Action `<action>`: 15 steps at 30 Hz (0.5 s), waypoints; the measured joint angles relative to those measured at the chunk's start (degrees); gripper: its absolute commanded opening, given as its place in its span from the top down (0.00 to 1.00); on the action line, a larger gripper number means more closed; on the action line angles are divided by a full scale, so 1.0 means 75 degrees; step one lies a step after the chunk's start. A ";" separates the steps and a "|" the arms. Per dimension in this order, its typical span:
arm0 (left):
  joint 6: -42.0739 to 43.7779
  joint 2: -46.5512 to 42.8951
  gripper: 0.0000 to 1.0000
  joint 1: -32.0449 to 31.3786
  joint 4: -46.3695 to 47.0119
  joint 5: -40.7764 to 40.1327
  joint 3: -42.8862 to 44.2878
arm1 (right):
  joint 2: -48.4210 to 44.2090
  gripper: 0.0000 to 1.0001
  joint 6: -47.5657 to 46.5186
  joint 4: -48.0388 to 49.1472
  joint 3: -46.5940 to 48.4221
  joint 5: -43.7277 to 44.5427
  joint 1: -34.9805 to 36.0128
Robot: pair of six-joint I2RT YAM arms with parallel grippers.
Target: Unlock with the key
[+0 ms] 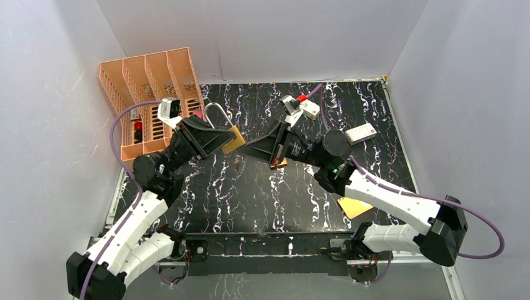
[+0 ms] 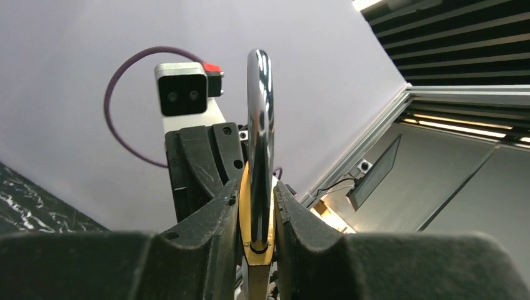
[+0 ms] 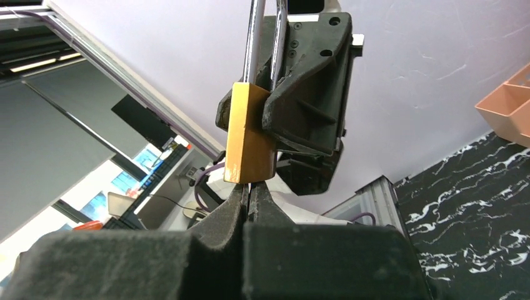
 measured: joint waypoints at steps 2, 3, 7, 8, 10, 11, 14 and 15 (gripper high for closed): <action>-0.0219 0.0163 1.00 0.0000 0.0589 -0.0117 -0.0166 | 0.0146 1.00 0.0204 0.0396 -0.0076 -0.0017 -0.0006; -0.0326 0.0259 1.00 0.0000 0.0845 -0.0184 -0.0207 | 0.0230 1.00 0.0306 0.0568 -0.0076 -0.0026 -0.0015; -0.0644 0.0539 1.00 0.0003 0.1760 -0.0396 -0.0277 | 0.0560 1.00 0.0755 0.1399 -0.0076 -0.0117 -0.0055; -0.0691 0.0583 1.00 0.0003 0.1967 -0.0420 -0.0291 | 0.0662 1.00 0.0883 0.1647 -0.0076 -0.0157 -0.0055; -0.0758 0.0659 1.00 0.0003 0.2314 -0.0452 -0.0306 | 0.0851 1.00 0.1160 0.2122 -0.0076 -0.0236 -0.0055; -0.0787 0.0702 1.00 0.0003 0.2477 -0.0460 -0.0306 | 0.0935 1.00 0.1285 0.2343 -0.0076 -0.0277 -0.0055; -0.0883 0.0828 1.00 0.0000 0.3072 -0.0583 -0.0408 | 0.1192 1.00 0.1617 0.2940 -0.0073 -0.0402 -0.0052; -0.0924 0.0877 1.00 0.0003 0.3290 -0.0638 -0.0469 | 0.1303 1.00 0.1749 0.3144 -0.0070 -0.0443 -0.0052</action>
